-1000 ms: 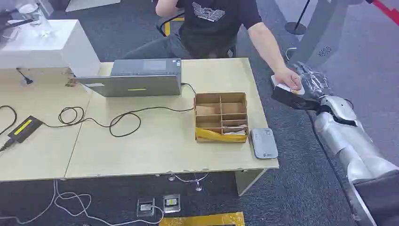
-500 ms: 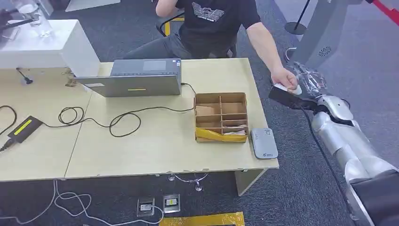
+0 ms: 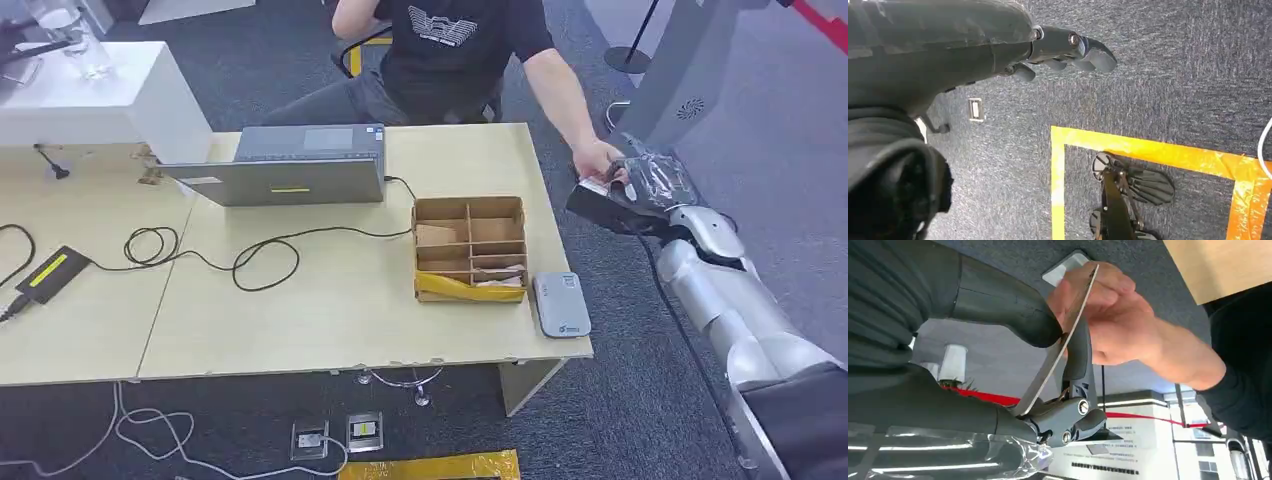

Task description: Pass the card to the sensor for recognition and then transmit it.

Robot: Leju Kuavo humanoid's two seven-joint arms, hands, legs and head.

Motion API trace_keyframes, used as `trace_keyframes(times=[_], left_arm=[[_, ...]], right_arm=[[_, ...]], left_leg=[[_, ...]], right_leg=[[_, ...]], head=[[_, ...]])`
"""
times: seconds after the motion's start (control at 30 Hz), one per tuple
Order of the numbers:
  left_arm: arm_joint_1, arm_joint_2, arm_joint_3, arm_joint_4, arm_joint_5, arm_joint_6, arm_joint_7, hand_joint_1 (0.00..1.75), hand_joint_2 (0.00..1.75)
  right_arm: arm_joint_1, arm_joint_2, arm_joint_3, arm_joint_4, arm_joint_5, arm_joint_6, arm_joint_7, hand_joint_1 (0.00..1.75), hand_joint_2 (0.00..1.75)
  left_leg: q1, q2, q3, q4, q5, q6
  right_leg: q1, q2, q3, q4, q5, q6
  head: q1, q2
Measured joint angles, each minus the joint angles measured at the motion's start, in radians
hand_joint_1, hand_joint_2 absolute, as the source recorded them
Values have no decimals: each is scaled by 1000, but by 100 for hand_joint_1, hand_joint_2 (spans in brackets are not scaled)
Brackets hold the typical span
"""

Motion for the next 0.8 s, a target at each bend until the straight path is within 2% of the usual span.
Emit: trace_keyframes(times=[0.8], left_arm=[[0, 7, 0, 0, -3, -5, 0, 0, 0]], right_arm=[[15, 2, -31, 0, -7, -11, -20, 175, 175]], left_leg=[[0, 1, 1, 0, 0, 0]], right_leg=[[0, 1, 0, 0, 0, 0]], head=[[0, 0]])
